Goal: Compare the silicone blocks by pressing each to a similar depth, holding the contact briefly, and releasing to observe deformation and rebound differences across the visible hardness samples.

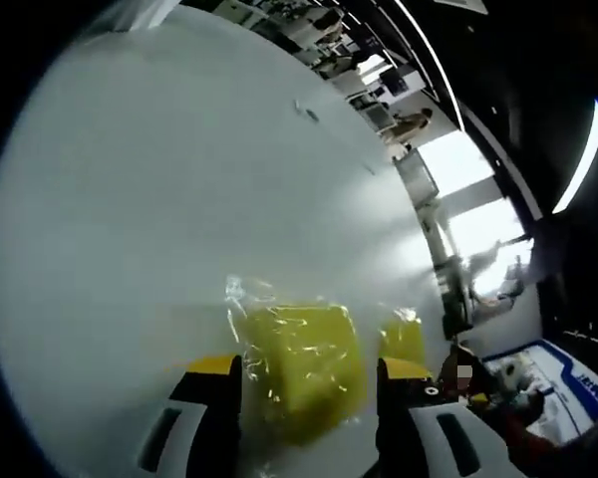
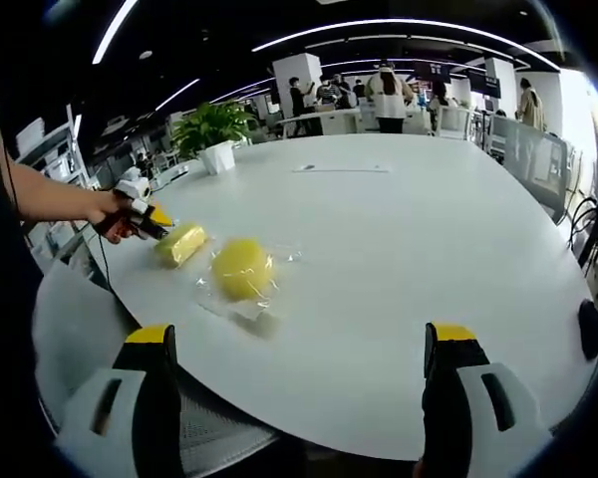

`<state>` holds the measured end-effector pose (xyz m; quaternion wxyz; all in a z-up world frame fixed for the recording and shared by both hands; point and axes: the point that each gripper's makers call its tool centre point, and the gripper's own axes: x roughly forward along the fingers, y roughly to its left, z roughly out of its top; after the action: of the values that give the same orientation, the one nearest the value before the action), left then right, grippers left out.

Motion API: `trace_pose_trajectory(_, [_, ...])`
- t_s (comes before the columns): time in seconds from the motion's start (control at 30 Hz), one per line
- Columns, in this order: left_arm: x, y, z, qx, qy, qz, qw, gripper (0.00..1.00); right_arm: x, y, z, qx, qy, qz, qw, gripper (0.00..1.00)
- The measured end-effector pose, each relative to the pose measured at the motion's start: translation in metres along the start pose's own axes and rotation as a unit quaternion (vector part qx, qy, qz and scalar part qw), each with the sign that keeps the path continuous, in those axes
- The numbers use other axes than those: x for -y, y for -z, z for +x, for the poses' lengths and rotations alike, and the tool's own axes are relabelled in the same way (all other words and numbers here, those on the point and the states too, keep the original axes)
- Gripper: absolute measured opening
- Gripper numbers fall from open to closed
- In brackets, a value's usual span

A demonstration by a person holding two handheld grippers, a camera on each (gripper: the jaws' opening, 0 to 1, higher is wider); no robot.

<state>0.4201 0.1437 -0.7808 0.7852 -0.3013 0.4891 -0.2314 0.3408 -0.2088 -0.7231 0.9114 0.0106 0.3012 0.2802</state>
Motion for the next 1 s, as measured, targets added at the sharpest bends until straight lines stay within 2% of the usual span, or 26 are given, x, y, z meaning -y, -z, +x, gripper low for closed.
trace_pose_trajectory(0.07, [-0.003,0.0,0.002,0.002,-0.018,0.019,0.9997,0.47,0.0,0.0,0.001,0.0,-0.001,-0.001,1.0,0.97])
trace_pose_trajectory(0.17, [-0.012,0.004,0.003,-0.015,-0.056,0.078,0.9952,0.4,-0.001,-0.001,0.001,-0.001,-0.002,-0.002,1.0,0.97])
trace_pose_trajectory(0.23, [-0.006,0.005,0.005,-0.011,-0.043,0.051,0.9977,0.39,-0.001,0.0,0.0,-0.002,-0.002,-0.003,1.0,0.97])
trace_pose_trajectory(0.37, [-0.002,0.01,0.006,-0.031,-0.037,0.009,0.9988,0.37,-0.002,0.006,0.001,-0.01,-0.005,-0.004,0.9999,0.97])
trace_pose_trajectory(0.47, [-0.003,0.011,0.007,-0.032,-0.046,0.007,0.9984,0.35,-0.002,0.006,0.0,-0.009,-0.005,-0.003,0.9999,0.97])
trace_pose_trajectory(0.57, [-0.001,0.016,0.01,-0.044,-0.037,-0.013,0.9983,0.31,-0.002,0.006,0.0,-0.007,-0.005,-0.002,1.0,0.97])
trace_pose_trajectory(0.8, [-0.002,0.014,0.012,-0.042,-0.042,-0.003,0.9983,0.26,-0.001,0.008,0.0,-0.007,-0.005,0.0,1.0,0.97])
trace_pose_trajectory(1.0, [-0.006,0.014,0.014,-0.041,-0.054,-0.015,0.9976,0.19,0.001,0.008,-0.002,-0.006,-0.004,0.004,1.0,0.97])
